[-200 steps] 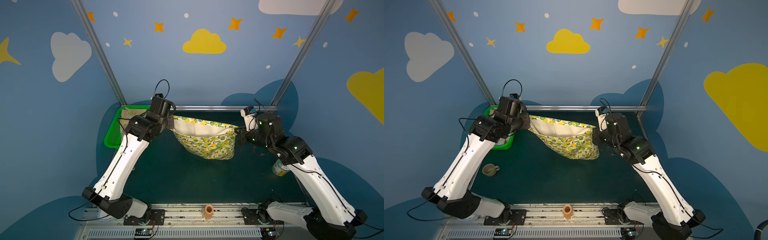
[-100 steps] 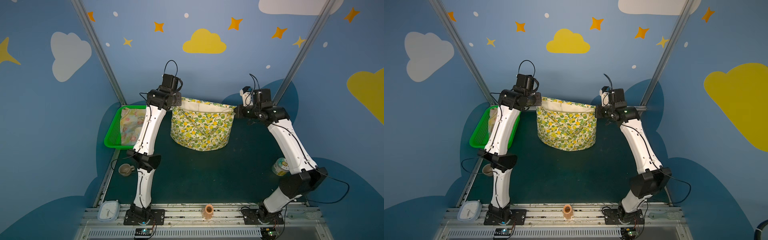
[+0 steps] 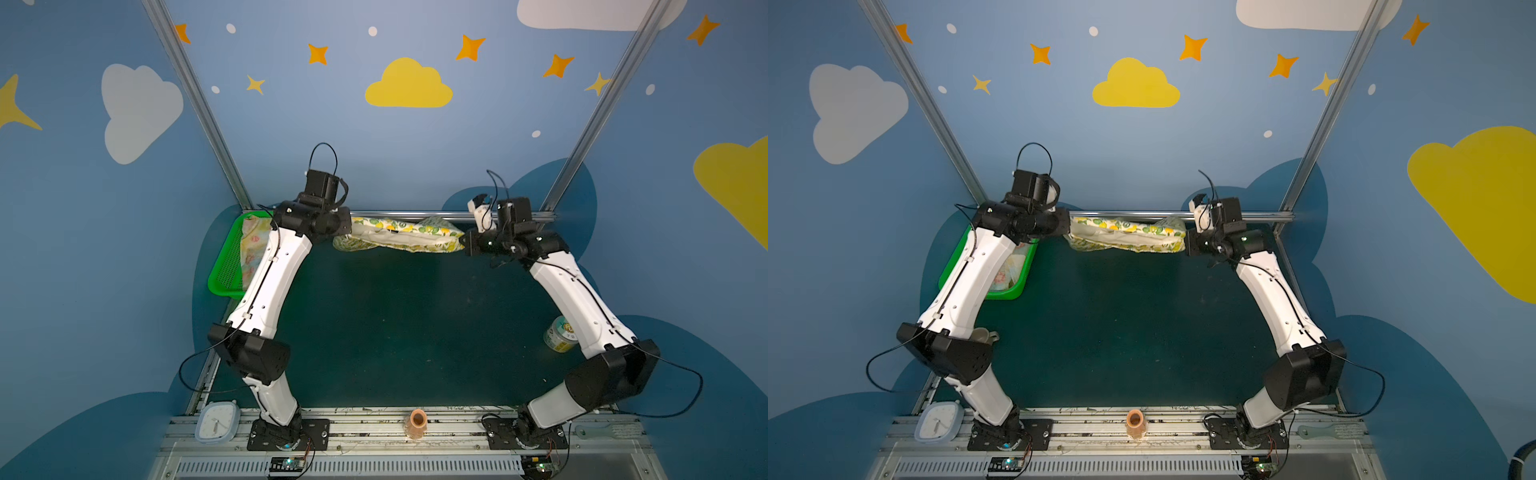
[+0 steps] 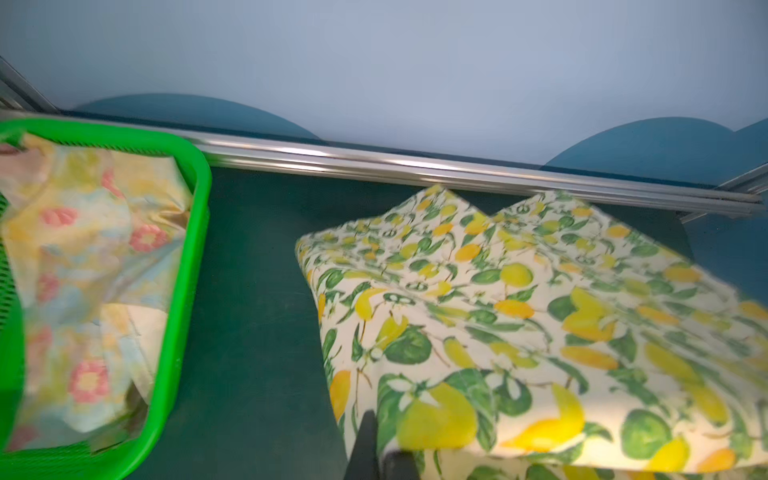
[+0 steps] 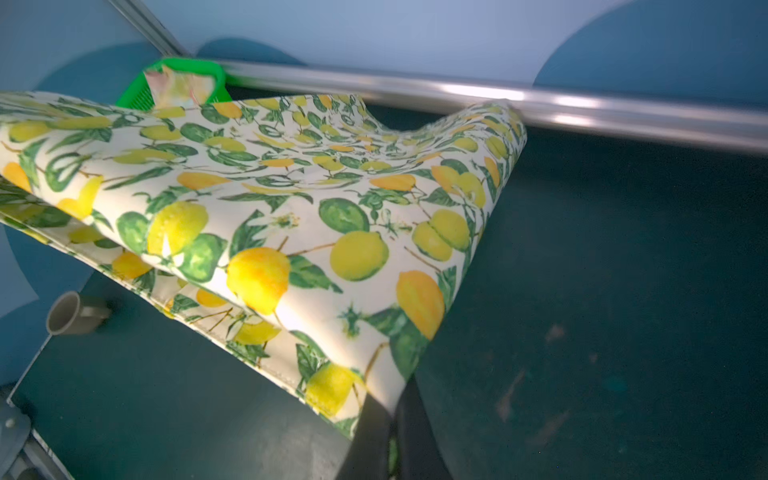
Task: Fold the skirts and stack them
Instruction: 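Swing the skirt down toward the robot with both grippers, laying it flat, then regrip the skirt's near corners with both grippers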
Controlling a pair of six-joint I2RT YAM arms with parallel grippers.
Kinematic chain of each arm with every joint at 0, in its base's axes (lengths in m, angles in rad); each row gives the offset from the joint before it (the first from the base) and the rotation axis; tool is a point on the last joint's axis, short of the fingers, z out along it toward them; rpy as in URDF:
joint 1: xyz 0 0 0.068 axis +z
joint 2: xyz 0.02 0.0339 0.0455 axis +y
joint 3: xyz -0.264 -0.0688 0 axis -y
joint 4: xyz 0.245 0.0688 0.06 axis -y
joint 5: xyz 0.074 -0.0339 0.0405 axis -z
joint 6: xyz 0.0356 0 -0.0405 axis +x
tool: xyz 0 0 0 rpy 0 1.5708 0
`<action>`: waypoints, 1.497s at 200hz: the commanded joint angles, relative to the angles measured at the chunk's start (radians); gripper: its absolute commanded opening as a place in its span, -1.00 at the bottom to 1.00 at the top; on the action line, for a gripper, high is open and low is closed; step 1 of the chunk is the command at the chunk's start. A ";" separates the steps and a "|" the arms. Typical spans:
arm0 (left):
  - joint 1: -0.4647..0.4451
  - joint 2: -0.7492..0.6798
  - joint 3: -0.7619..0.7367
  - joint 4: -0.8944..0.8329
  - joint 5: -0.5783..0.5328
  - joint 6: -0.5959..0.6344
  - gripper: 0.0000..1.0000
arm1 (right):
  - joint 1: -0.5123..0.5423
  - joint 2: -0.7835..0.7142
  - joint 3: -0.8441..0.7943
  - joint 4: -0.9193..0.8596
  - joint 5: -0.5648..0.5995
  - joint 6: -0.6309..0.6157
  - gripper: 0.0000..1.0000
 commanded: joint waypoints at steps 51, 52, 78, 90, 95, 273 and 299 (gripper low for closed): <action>-0.136 -0.201 -0.848 0.283 0.090 -0.329 -0.75 | 0.104 0.024 -0.419 -0.058 0.086 0.234 -1.00; -0.142 -0.203 -0.853 0.285 0.088 -0.332 -0.74 | 0.106 0.025 -0.420 -0.059 0.087 0.234 -1.00; -0.244 -0.249 -0.921 0.275 0.045 -0.389 -0.43 | 0.143 0.033 -0.444 -0.061 0.060 0.253 -0.60; -0.250 -0.271 -0.930 0.245 0.035 -0.401 -0.06 | 0.149 0.013 -0.454 -0.063 0.041 0.260 -0.35; -0.251 -0.284 -0.934 0.233 0.032 -0.402 0.02 | 0.149 0.002 -0.456 -0.067 0.034 0.265 -0.29; -0.250 -0.044 -0.915 0.190 -0.005 -0.420 -0.04 | 0.107 0.139 -0.514 0.024 -0.034 0.294 -1.00; -0.249 -0.039 -0.934 0.162 0.009 -0.418 -0.07 | 0.091 0.133 -0.536 0.018 -0.029 0.292 -1.00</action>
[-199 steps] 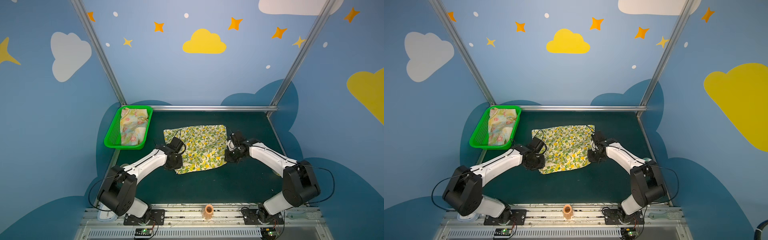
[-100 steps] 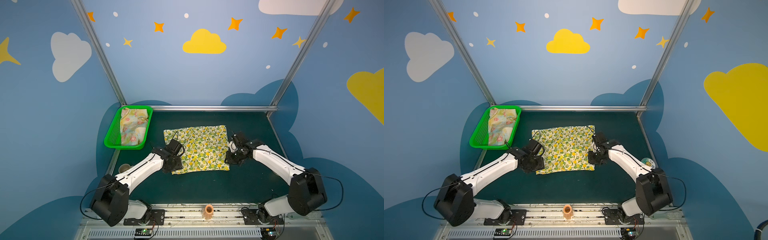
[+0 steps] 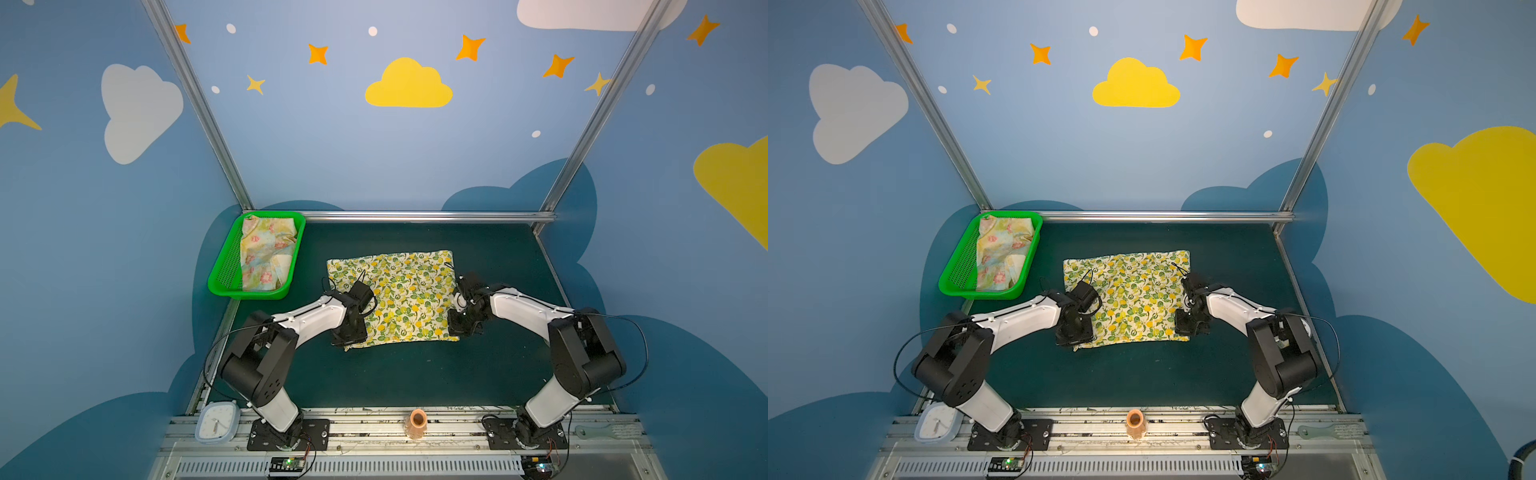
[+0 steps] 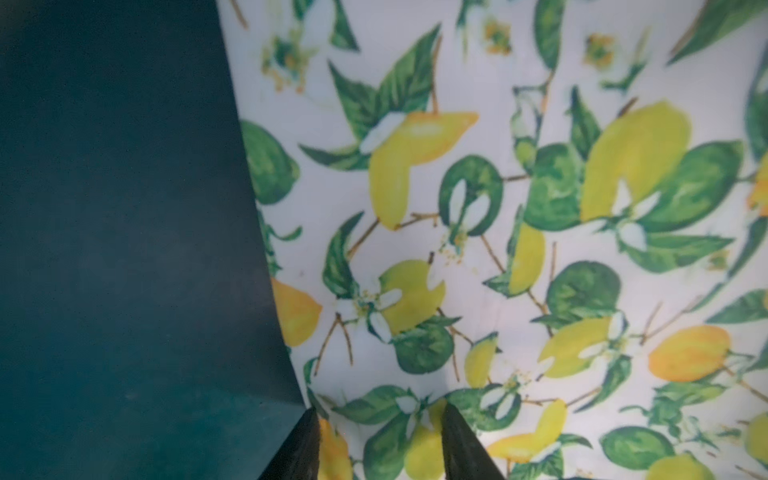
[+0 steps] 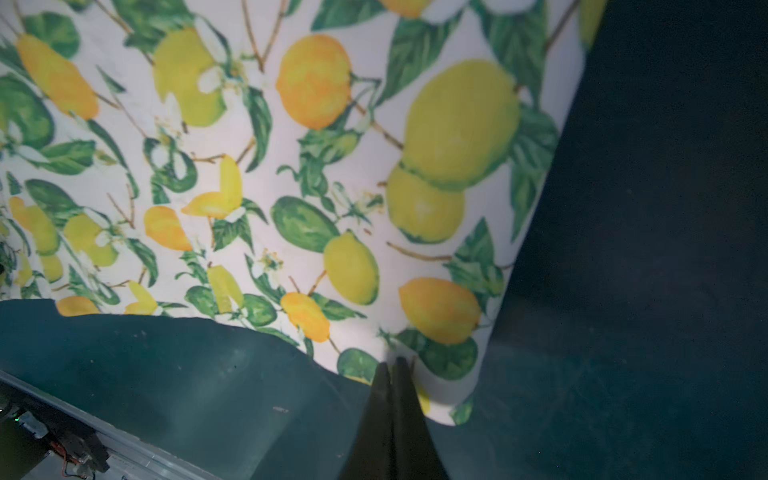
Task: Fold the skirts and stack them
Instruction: 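Regrip the skirt's near corners with both grippers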
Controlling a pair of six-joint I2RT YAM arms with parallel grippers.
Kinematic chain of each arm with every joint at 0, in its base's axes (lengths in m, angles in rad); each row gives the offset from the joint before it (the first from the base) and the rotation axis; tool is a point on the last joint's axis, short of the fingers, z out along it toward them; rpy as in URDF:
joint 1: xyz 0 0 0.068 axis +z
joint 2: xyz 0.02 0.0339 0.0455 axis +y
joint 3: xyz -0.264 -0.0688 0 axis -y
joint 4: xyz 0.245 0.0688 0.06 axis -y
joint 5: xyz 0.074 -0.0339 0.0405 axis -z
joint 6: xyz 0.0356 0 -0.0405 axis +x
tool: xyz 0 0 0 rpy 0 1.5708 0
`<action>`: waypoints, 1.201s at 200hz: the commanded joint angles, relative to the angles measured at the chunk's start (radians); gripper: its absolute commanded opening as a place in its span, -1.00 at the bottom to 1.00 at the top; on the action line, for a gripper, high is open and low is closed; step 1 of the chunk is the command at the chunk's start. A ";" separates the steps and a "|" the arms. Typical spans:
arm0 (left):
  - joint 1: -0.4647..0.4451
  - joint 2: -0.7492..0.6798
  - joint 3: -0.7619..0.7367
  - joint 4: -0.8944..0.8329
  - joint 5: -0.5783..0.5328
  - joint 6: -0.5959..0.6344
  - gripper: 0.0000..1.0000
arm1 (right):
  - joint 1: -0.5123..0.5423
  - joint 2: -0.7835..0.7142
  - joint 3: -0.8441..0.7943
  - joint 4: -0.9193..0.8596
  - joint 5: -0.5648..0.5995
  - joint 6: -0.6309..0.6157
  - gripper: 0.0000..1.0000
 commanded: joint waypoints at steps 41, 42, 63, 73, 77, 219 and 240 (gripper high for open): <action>0.018 -0.076 -0.013 -0.134 -0.022 0.000 0.18 | -0.067 -0.057 -0.032 -0.042 -0.044 -0.009 -1.00; 0.019 -0.080 -0.013 -0.135 -0.021 0.000 0.20 | -0.067 -0.057 -0.032 -0.042 -0.044 -0.009 -1.00; 0.068 -0.127 -0.037 -0.155 0.035 -0.017 0.52 | -0.107 -0.105 -0.031 -0.055 -0.108 -0.011 -0.87; 0.094 -0.147 -0.065 -0.141 0.073 -0.028 0.53 | -0.122 -0.114 -0.027 -0.059 -0.138 -0.014 -0.62; 0.103 -0.156 -0.081 -0.128 0.094 -0.033 0.53 | -0.128 -0.116 -0.025 -0.060 -0.149 -0.015 -0.54; 0.190 -0.311 -0.339 0.241 0.194 -0.233 -0.09 | -0.203 -0.120 -0.054 -0.006 -0.268 -0.023 -0.54; 0.191 -0.349 -0.344 0.236 0.195 -0.237 -0.08 | -0.202 -0.119 -0.061 -0.004 -0.272 -0.017 -0.53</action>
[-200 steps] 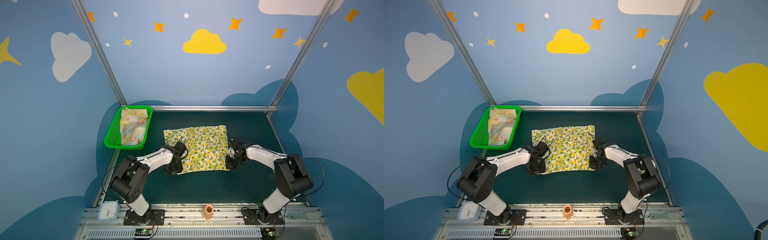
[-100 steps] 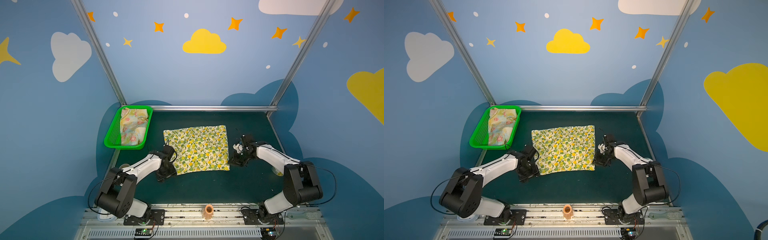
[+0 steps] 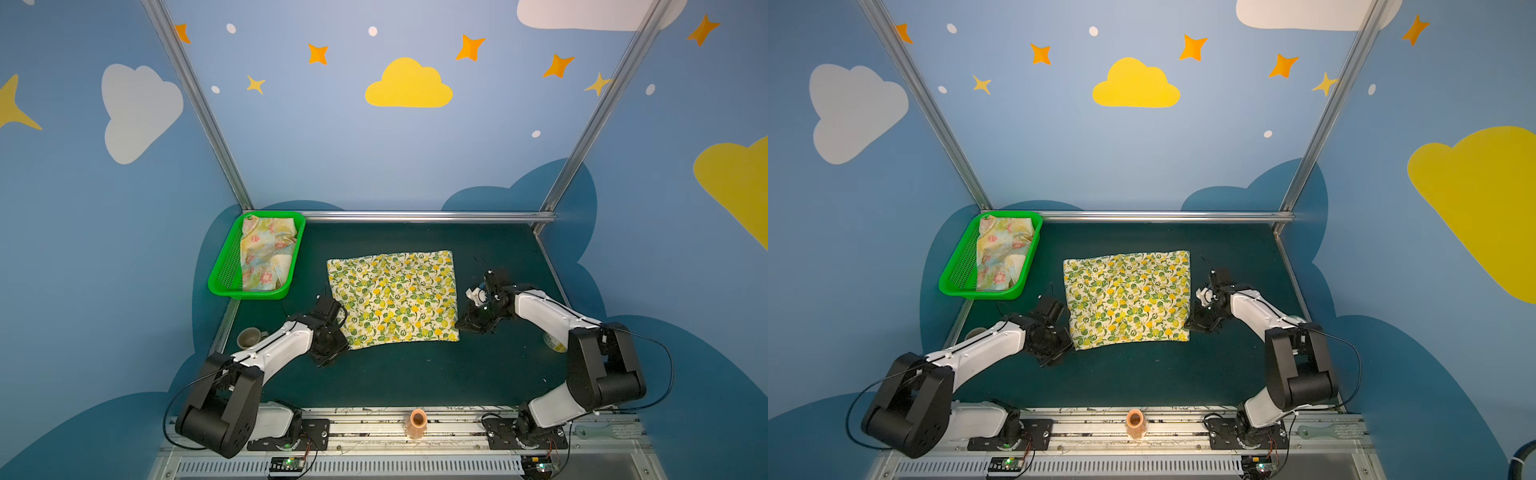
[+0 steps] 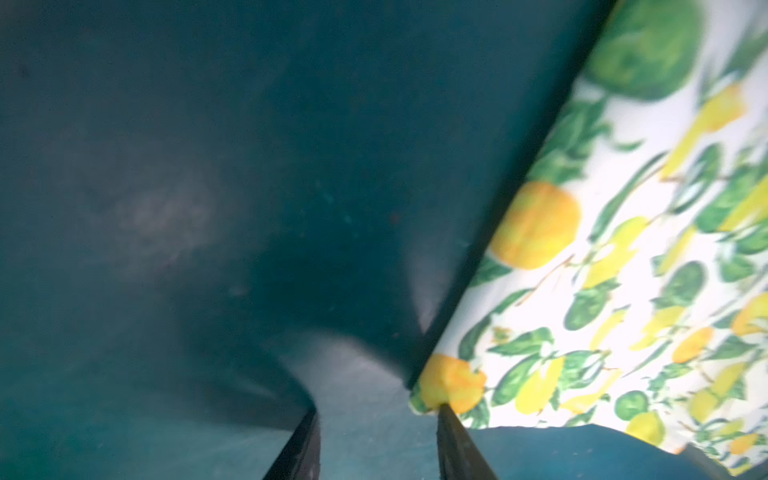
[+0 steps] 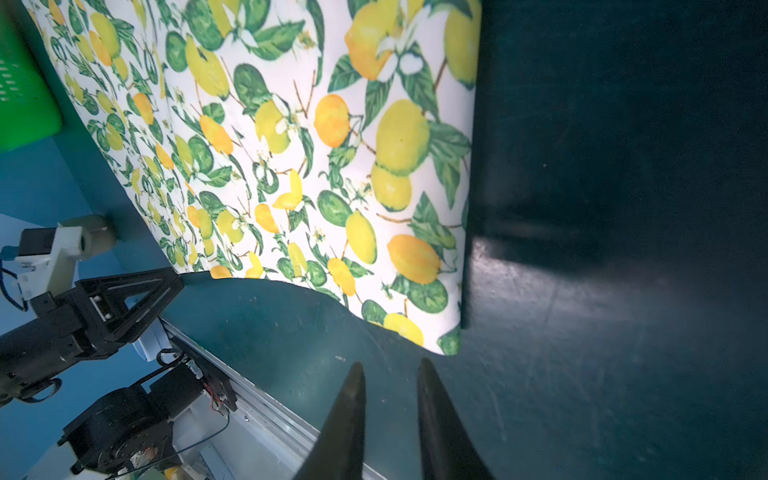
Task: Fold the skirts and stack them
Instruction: 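Regrip the skirt's near corners with both grippers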
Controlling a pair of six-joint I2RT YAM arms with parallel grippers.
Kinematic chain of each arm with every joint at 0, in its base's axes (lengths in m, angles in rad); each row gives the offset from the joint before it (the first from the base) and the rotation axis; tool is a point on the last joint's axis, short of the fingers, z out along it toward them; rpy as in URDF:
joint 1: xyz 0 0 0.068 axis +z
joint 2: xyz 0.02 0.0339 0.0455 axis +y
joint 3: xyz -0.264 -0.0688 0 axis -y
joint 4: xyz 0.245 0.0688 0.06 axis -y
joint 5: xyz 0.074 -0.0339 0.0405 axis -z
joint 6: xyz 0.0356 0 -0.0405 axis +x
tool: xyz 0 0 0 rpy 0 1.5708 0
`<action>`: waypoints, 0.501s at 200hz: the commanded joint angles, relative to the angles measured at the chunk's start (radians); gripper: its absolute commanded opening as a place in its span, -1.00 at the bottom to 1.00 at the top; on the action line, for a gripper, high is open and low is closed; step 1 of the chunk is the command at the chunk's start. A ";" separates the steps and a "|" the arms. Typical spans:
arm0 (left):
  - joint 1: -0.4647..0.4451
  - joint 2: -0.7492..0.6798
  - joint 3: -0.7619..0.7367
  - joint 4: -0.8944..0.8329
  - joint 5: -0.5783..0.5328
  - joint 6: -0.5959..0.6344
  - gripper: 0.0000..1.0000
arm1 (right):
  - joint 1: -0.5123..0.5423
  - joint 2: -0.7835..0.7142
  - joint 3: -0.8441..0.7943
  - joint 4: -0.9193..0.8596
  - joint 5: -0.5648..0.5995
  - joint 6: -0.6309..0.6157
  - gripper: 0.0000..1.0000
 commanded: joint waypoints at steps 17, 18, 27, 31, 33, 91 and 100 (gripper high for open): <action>0.016 -0.032 -0.018 0.040 -0.015 -0.022 -0.07 | -0.005 -0.012 -0.027 0.013 -0.020 0.006 -0.53; 0.016 -0.031 -0.019 0.041 -0.015 -0.022 -0.07 | -0.005 -0.011 -0.027 0.014 -0.020 0.006 -0.53; 0.022 -0.021 -0.026 0.045 -0.010 -0.030 -0.07 | -0.005 -0.005 -0.029 0.022 -0.022 0.009 -0.52; 0.027 -0.013 -0.029 0.051 -0.009 -0.031 -0.08 | -0.005 -0.001 -0.029 0.022 -0.022 0.008 -0.53; 0.029 -0.009 -0.030 0.054 -0.009 -0.031 -0.08 | -0.004 0.000 -0.028 0.023 -0.023 0.009 -0.53; 0.037 0.093 -0.019 0.131 0.057 -0.023 -0.19 | -0.004 0.004 -0.026 0.020 -0.025 0.012 -0.54; 0.037 0.100 -0.013 0.134 0.055 -0.016 -0.20 | -0.005 0.004 -0.023 0.017 -0.022 0.010 -0.54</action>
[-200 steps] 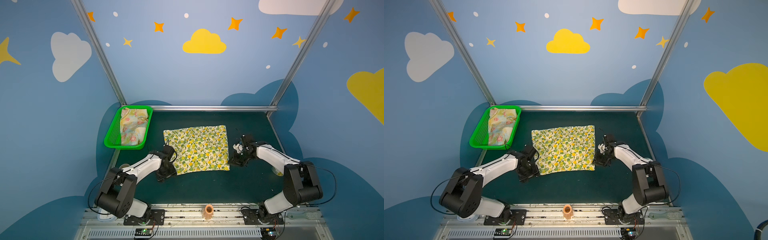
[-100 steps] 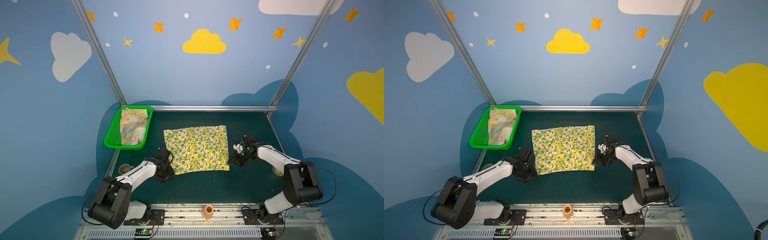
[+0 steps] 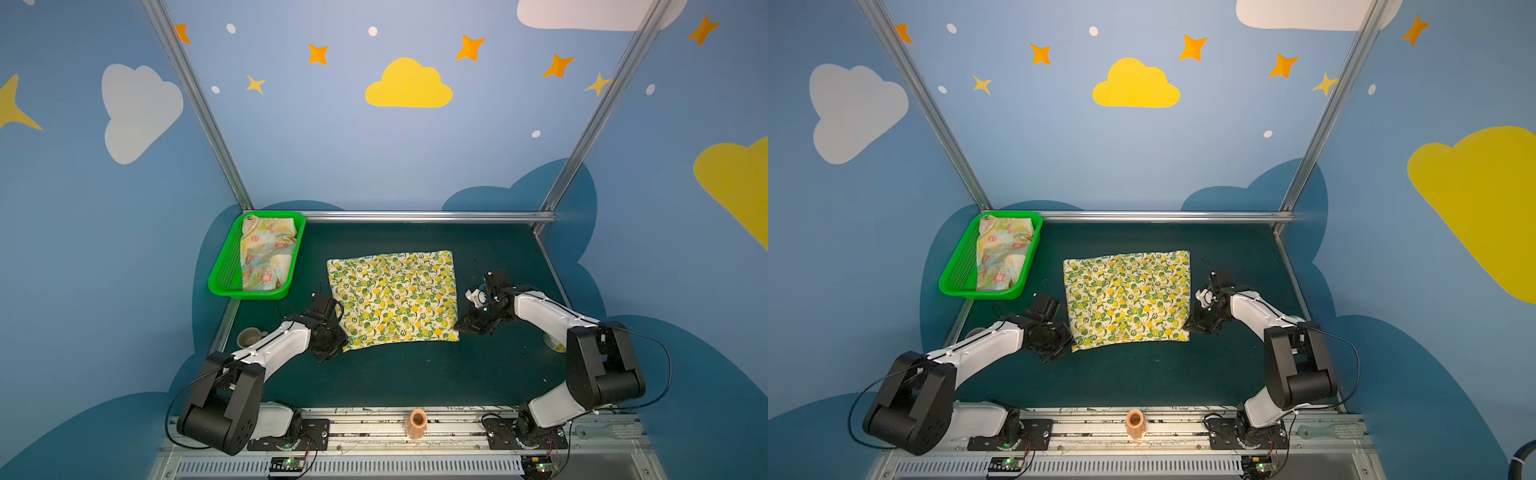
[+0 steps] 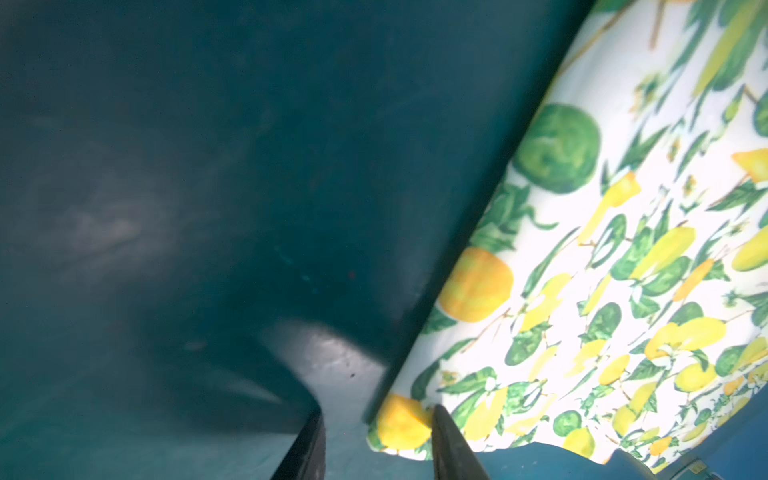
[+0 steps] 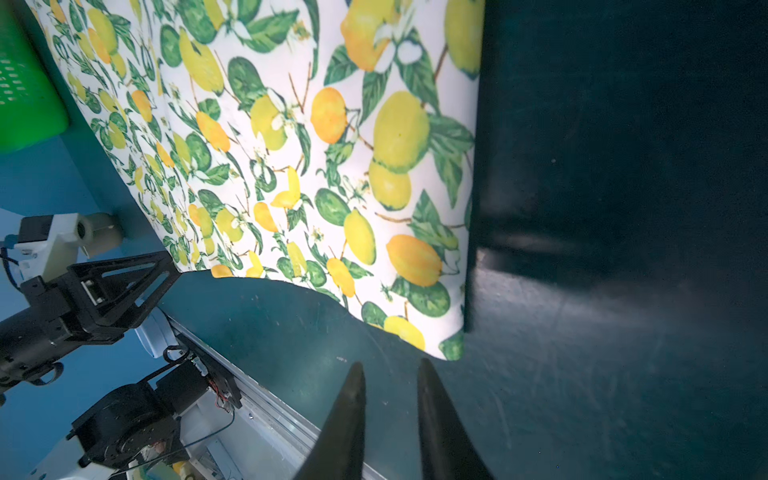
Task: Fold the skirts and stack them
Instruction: 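Regrip the skirt's near corners with both grippers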
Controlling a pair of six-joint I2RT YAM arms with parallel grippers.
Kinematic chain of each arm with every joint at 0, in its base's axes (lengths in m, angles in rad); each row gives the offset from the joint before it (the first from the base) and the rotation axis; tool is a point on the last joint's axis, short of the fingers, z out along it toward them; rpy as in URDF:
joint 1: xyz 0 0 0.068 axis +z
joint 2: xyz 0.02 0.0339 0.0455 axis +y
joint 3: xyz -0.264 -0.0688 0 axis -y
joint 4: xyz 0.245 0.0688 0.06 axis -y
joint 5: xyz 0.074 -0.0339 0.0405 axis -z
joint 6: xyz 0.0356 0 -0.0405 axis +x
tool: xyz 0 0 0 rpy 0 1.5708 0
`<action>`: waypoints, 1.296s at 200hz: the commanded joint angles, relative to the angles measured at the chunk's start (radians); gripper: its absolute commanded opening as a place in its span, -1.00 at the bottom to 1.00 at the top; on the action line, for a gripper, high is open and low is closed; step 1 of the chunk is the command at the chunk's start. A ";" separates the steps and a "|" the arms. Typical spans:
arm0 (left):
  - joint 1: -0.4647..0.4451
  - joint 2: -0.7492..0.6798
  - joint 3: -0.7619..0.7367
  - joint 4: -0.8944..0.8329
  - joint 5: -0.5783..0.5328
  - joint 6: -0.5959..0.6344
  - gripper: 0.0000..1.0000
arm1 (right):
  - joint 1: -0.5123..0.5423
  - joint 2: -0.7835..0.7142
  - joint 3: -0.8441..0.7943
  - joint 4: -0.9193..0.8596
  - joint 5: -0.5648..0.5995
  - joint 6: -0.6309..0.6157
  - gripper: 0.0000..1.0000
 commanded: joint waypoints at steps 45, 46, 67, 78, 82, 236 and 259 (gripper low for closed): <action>-0.002 0.104 0.000 0.049 0.016 0.036 -0.36 | -0.003 -0.003 -0.011 -0.012 0.004 0.008 -0.55; -0.002 0.105 0.000 0.049 0.016 0.036 -0.37 | -0.001 -0.003 -0.011 -0.012 0.004 0.007 -0.55; -0.003 0.115 -0.001 0.055 0.010 0.038 -0.53 | -0.001 0.006 -0.017 -0.010 0.009 0.008 -0.55; -0.002 0.114 -0.001 0.056 0.006 0.037 -0.64 | -0.001 0.007 -0.025 -0.007 0.013 0.010 -0.55; -0.002 0.113 -0.001 0.056 0.004 0.038 -0.68 | -0.001 0.004 -0.031 -0.006 0.013 0.011 -0.54; -0.002 0.056 0.009 0.035 -0.024 0.047 -0.92 | 0.039 0.116 -0.065 0.152 0.049 0.077 -0.36; -0.002 0.046 0.015 0.034 -0.026 0.043 -0.92 | 0.037 0.135 -0.043 0.166 0.043 0.082 -0.41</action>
